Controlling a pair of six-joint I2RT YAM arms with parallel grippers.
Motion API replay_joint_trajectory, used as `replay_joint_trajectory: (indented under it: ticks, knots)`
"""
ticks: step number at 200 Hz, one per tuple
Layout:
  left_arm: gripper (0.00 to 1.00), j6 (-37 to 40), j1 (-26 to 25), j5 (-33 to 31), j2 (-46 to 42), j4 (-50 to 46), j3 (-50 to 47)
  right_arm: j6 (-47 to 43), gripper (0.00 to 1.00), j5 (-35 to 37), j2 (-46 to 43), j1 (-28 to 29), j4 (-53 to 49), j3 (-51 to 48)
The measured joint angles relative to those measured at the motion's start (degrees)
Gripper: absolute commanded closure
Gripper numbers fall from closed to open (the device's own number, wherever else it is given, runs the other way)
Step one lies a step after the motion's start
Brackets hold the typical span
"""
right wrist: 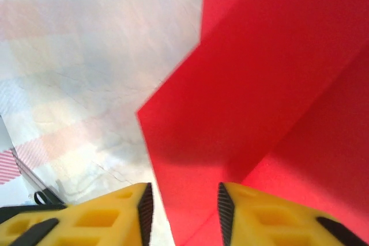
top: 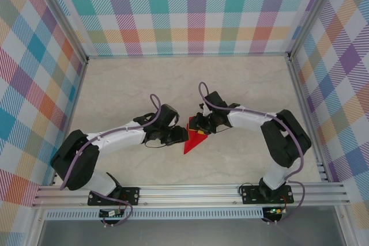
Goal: Fold a paper plane with a square sheet of paper (pick it up from the middle)
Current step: Fourth fold the wing at the center of the table.
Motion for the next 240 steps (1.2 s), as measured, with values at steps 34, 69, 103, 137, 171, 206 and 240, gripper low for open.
replay_joint_trajectory:
  ticks: [34, 69, 103, 137, 171, 206, 240]
  knots:
    - [0.56, -0.5, 1.0, 0.8, 1.7, 4.5, -1.3, 0.8, 0.46, 5.4, -5.6, 0.0, -1.5, -0.5]
    - [0.59, -1.5, 1.4, 2.1, 5.6, 8.1, -2.0, 1.6, 0.47, 6.6, -5.6, 0.0, -1.9, -1.8]
    - [0.60, -1.7, 2.0, 2.2, 6.9, 9.2, -2.2, 1.9, 0.52, 5.9, -2.0, 0.0, -1.4, -1.9]
    - [0.60, -1.9, 2.9, 2.1, 7.6, 9.2, -2.4, 1.8, 0.56, 4.6, 1.4, 0.0, -0.1, -1.8]
    - [0.60, -2.4, 3.5, 2.0, 8.1, 9.2, -2.4, 1.9, 0.61, 2.5, 3.2, 0.0, 2.2, -1.8]
    - [0.60, -2.9, 4.3, 2.3, 8.5, 9.2, -2.7, 2.1, 0.73, 0.1, 4.0, 0.0, 6.8, -1.8]
    - [0.57, -3.3, 6.2, 3.7, 8.4, 9.9, -3.8, 3.2, 0.89, -1.7, 5.0, 0.0, 11.7, -3.0]
